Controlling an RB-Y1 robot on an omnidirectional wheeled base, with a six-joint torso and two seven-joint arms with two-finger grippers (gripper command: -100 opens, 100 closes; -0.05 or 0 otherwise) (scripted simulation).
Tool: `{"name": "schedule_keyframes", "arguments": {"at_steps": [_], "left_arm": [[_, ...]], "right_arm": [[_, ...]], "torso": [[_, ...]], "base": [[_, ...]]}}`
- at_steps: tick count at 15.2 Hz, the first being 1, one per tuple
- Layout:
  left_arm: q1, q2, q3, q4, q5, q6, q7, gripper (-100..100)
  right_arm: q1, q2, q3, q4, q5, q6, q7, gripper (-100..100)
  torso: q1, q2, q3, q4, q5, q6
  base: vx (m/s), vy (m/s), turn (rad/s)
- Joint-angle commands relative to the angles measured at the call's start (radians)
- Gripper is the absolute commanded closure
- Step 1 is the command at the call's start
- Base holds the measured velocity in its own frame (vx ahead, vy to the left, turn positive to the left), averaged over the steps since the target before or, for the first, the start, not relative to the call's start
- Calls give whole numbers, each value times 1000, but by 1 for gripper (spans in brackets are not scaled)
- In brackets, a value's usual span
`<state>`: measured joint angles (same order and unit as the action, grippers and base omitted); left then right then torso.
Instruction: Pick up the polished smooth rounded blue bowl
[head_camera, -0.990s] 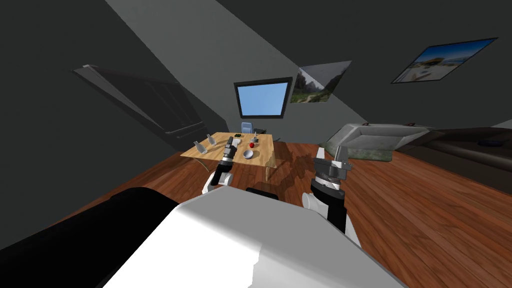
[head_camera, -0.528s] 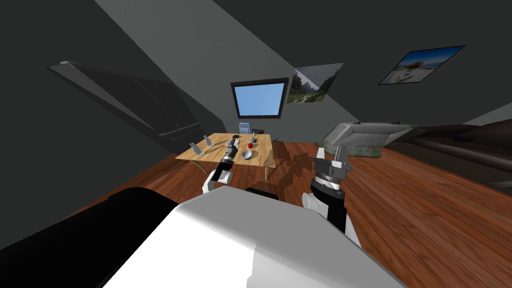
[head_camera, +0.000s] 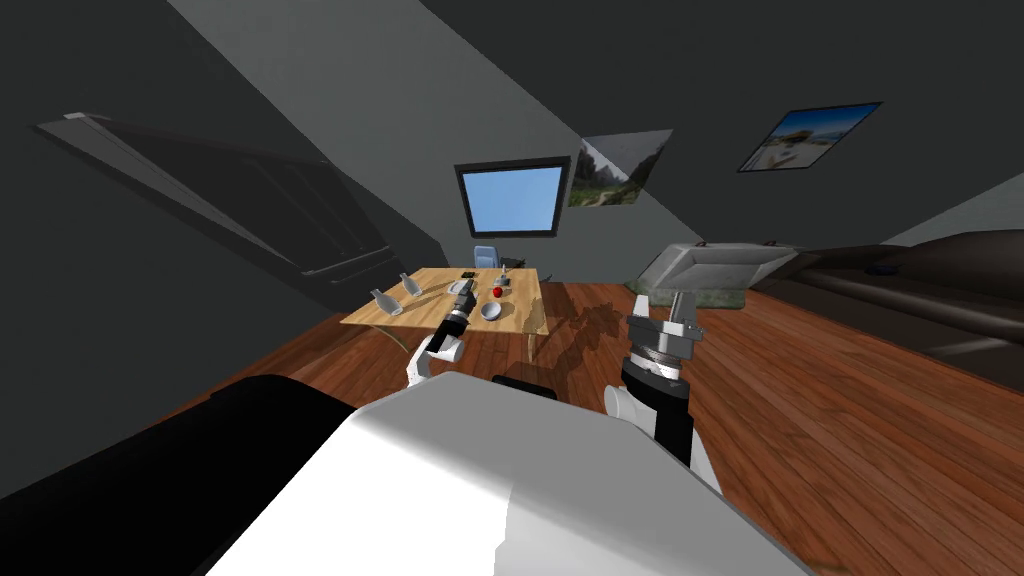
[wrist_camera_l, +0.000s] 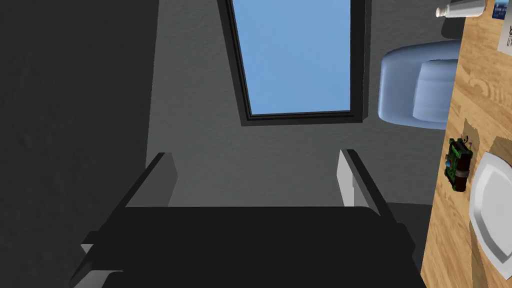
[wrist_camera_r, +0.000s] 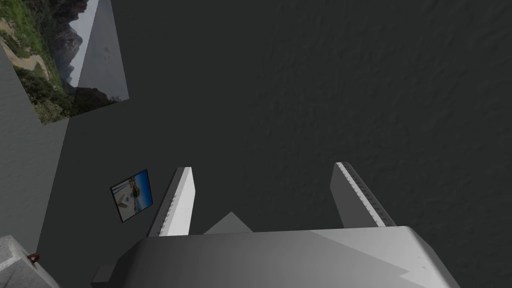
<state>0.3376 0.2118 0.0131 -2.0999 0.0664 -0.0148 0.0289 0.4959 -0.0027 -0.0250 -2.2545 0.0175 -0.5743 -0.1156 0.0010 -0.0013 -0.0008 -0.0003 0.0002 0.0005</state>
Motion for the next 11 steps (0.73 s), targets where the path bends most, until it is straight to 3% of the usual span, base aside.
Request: {"name": "schedule_keyframes", "arguments": {"at_steps": [1,11], "left_arm": [[-11,7,4,21,7,50,7,-100],[-70,37,29,90,38,246,33,-100]], "right_arm": [[0,0,0,0,0,0,0,0],[0,0,0,0,0,0,0,0]], "torso": [[0,0,0,0,0,0],[0,0,0,0,0,0]], "base": [[13,16,-111],[6,10,-62]]}}
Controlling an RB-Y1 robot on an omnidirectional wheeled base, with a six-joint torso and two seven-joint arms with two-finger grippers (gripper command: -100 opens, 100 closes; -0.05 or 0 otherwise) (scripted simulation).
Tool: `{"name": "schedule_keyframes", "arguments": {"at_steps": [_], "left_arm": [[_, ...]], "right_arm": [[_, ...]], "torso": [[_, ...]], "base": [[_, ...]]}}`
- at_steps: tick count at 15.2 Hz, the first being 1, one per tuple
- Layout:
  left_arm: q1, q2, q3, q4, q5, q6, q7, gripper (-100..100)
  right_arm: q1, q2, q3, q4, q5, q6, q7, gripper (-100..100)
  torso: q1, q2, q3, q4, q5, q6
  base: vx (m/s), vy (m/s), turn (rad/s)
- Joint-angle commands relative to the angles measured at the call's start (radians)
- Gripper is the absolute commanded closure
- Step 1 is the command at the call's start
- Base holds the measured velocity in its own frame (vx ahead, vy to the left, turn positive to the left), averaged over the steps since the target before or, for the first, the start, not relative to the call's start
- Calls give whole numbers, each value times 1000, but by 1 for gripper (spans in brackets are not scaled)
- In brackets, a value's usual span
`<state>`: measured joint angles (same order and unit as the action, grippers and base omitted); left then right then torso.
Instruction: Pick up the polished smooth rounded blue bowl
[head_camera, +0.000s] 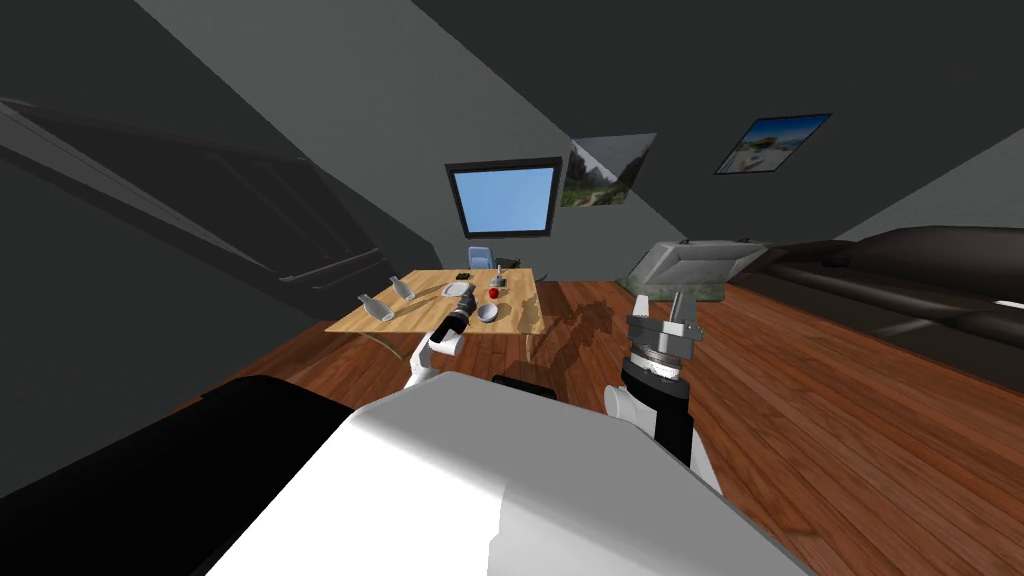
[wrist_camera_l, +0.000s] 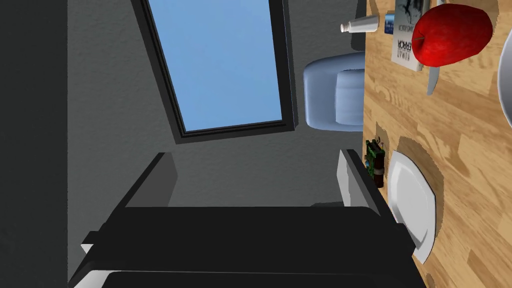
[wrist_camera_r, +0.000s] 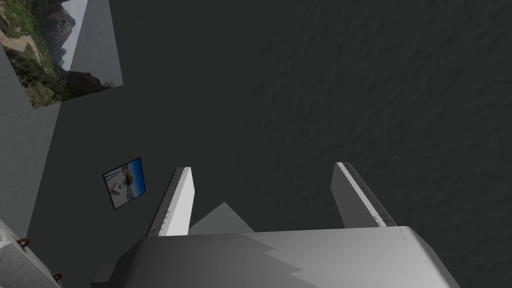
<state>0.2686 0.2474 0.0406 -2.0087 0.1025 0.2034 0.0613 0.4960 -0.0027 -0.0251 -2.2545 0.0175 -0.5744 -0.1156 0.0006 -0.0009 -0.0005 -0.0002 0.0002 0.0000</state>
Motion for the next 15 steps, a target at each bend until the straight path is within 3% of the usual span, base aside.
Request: {"name": "schedule_keyframes", "arguments": {"at_steps": [1,8,15], "left_arm": [[-1,1,1,-1,1,28,1,-100],[-64,25,26,75,33,184,31,-100],[-85,31,35,101,43,297,41,-100]], "right_arm": [[0,0,0,0,0,0,0,0],[0,0,0,0,0,0,0,0],[0,0,0,0,0,0,0,0]], "torso": [[0,0,0,0,0,0],[0,0,0,0,0,0],[-1,0,0,0,0,0]], "base": [[0,0,0],[4,5,-74],[3,2,-52]]}}
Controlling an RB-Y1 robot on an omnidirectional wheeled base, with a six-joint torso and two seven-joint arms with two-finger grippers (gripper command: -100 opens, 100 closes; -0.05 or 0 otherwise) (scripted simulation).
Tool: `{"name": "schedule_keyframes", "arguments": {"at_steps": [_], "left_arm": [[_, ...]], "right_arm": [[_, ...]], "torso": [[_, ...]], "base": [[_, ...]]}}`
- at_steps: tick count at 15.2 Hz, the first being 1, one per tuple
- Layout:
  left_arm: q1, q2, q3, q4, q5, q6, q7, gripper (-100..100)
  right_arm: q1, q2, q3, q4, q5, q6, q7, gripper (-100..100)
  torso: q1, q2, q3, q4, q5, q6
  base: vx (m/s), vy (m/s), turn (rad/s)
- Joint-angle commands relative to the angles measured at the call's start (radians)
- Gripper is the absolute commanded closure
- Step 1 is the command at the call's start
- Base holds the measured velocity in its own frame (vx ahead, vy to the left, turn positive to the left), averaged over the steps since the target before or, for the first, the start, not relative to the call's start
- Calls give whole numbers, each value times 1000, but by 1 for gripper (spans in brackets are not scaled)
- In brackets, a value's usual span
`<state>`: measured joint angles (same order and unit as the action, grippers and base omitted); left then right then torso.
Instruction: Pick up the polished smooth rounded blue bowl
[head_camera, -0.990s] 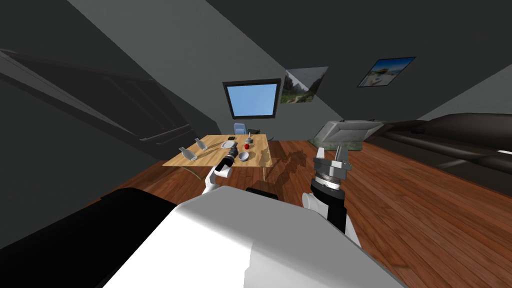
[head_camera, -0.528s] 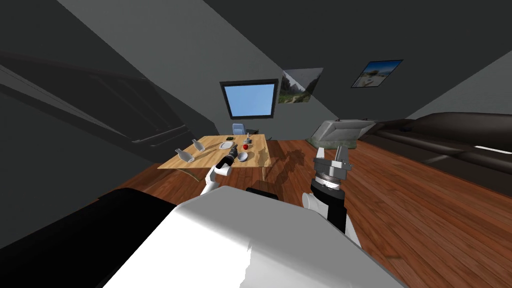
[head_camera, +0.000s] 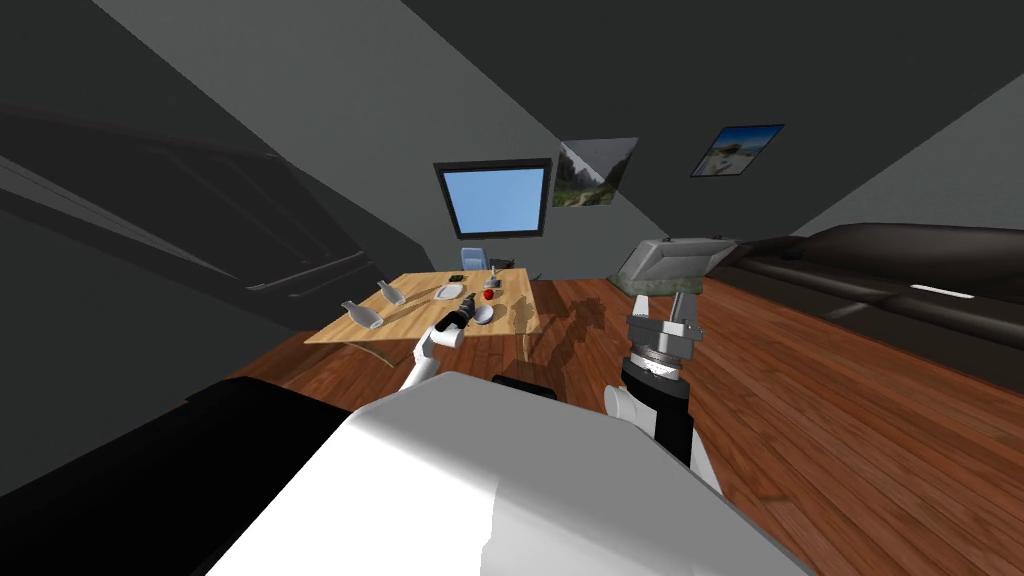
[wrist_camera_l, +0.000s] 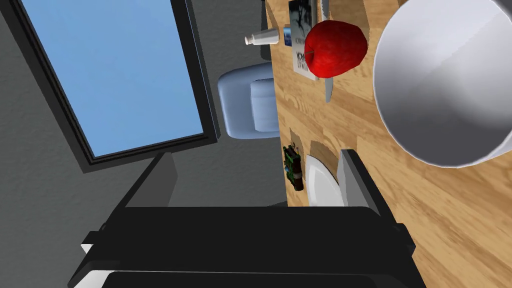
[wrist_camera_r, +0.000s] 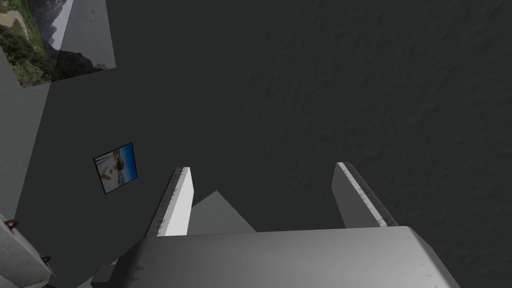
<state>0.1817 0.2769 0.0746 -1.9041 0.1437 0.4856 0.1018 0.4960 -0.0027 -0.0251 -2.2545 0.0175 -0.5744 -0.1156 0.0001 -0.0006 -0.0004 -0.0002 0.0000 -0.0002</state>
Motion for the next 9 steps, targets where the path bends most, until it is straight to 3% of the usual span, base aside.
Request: {"name": "schedule_keyframes", "arguments": {"at_steps": [1,7,9], "left_arm": [[-20,6,10,23,12,50,11,-100],[-41,9,18,49,22,152,22,-100],[-63,11,27,76,32,210,32,-100]], "right_arm": [[0,0,0,0,0,0,0,0],[0,0,0,0,0,0,0,0],[0,0,0,0,0,0,0,0]], "torso": [[0,0,0,0,0,0],[0,0,0,0,0,0],[0,0,0,0,0,0]], "base": [[5,1,-88],[6,3,-59],[7,1,-81]]}}
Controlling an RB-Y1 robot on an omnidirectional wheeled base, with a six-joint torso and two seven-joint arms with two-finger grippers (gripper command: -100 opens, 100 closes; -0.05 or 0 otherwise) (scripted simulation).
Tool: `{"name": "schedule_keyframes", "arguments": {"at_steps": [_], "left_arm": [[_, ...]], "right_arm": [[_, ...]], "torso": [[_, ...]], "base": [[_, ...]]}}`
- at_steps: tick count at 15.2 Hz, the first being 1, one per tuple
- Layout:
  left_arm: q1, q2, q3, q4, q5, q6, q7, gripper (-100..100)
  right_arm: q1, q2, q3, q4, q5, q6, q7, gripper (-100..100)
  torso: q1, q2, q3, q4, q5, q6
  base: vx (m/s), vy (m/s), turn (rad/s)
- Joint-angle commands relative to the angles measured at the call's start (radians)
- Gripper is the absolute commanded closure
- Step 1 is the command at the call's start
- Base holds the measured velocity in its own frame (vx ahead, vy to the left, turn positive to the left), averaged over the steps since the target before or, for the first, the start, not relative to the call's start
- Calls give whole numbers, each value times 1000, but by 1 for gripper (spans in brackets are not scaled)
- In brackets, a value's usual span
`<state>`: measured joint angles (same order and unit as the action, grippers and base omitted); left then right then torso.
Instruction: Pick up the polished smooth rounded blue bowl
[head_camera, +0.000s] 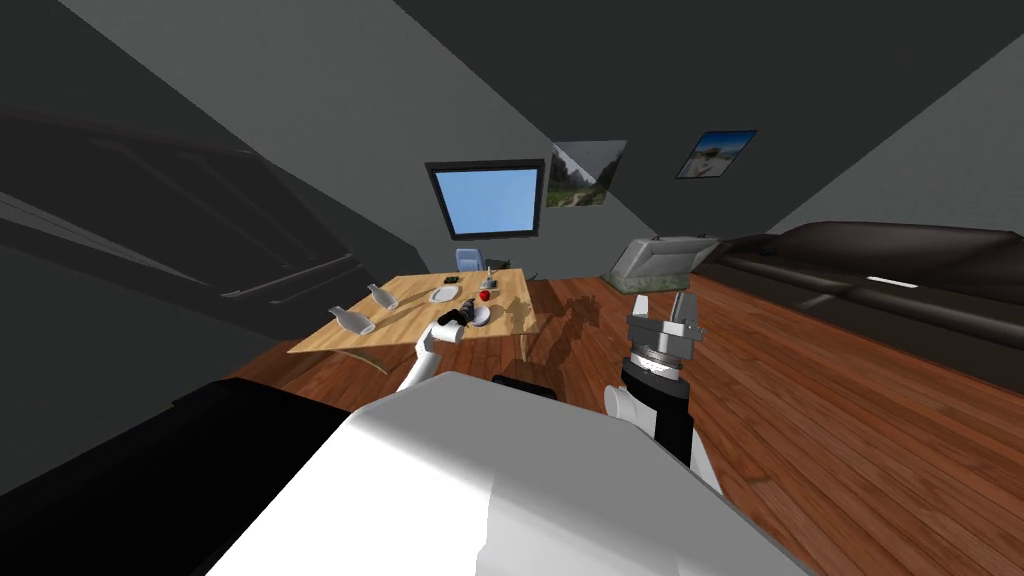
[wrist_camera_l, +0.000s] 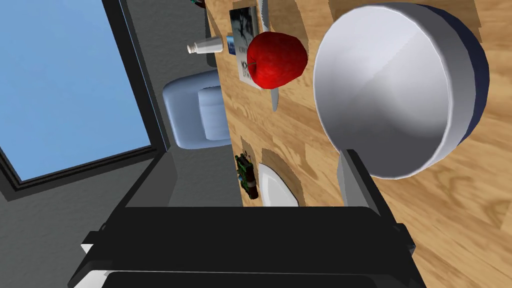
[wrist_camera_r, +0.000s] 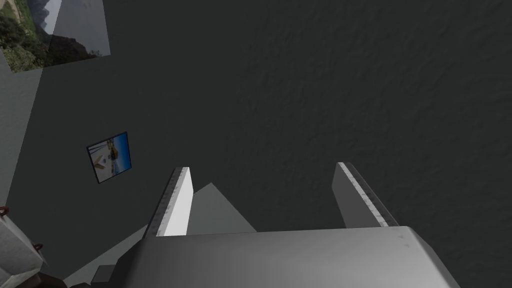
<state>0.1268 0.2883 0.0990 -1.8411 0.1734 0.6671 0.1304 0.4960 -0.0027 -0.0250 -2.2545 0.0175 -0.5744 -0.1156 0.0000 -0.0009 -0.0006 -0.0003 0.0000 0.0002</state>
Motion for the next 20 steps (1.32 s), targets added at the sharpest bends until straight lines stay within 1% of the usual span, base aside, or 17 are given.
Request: {"name": "schedule_keyframes", "arguments": {"at_steps": [1,2,4,5,7,8,10,11,13,14,15,17,18,20], "left_arm": [[-8,0,2,13,2,39,4,-100],[-29,0,11,39,12,68,14,-100],[-29,0,11,39,12,107,14,-100],[-49,0,19,65,21,132,25,-100],[-49,0,19,65,21,175,25,-100],[-70,-1,28,91,30,203,35,-100],[-70,-1,28,91,30,240,35,-100],[-90,-3,36,116,38,266,45,-100],[-90,-3,36,116,38,305,45,-100],[-90,-3,36,116,38,305,45,-100],[-109,-6,45,141,46,338,55,-100],[-109,-6,45,141,46,367,55,-100],[-128,-8,54,165,53,397,65,-100],[-128,-8,54,165,53,427,65,-100]], "right_arm": [[0,0,0,0,0,0,0,0],[0,0,0,0,0,0,0,0],[0,0,0,0,0,0,0,0],[0,0,0,0,0,0,0,0],[0,0,0,0,0,0,0,0],[0,0,0,0,0,0,0,0],[0,0,0,0,0,0,0,0],[0,0,0,0,0,0,0,0],[0,0,0,0,0,0,0,0],[0,0,0,0,0,0,0,0],[0,0,0,0,0,0,0,0],[0,0,0,0,0,0,0,0],[0,0,0,0,0,0,0,0],[0,0,0,0,0,0,0,0]], "torso": [[0,0,0,0,0,0],[0,0,0,0,0,0],[0,0,0,0,0,0],[0,0,0,0,0,0],[0,0,0,0,0,0],[0,0,0,0,0,0],[0,0,0,0,0,0],[0,0,0,0,0,0],[0,-1,0,0,0,0],[0,0,0,0,0,0],[0,0,0,0,0,0],[0,0,0,0,0,0],[0,0,0,0,0,0],[1,-1,0,0,0,0]], "base": [[6,3,-48],[9,3,-80],[9,4,-69],[11,4,-83],[10,5,-62],[11,5,-92],[11,8,-59],[12,8,-62],[14,9,-60],[6,5,6],[11,7,-59],[13,11,-61],[14,13,-65],[16,13,-51]]}}
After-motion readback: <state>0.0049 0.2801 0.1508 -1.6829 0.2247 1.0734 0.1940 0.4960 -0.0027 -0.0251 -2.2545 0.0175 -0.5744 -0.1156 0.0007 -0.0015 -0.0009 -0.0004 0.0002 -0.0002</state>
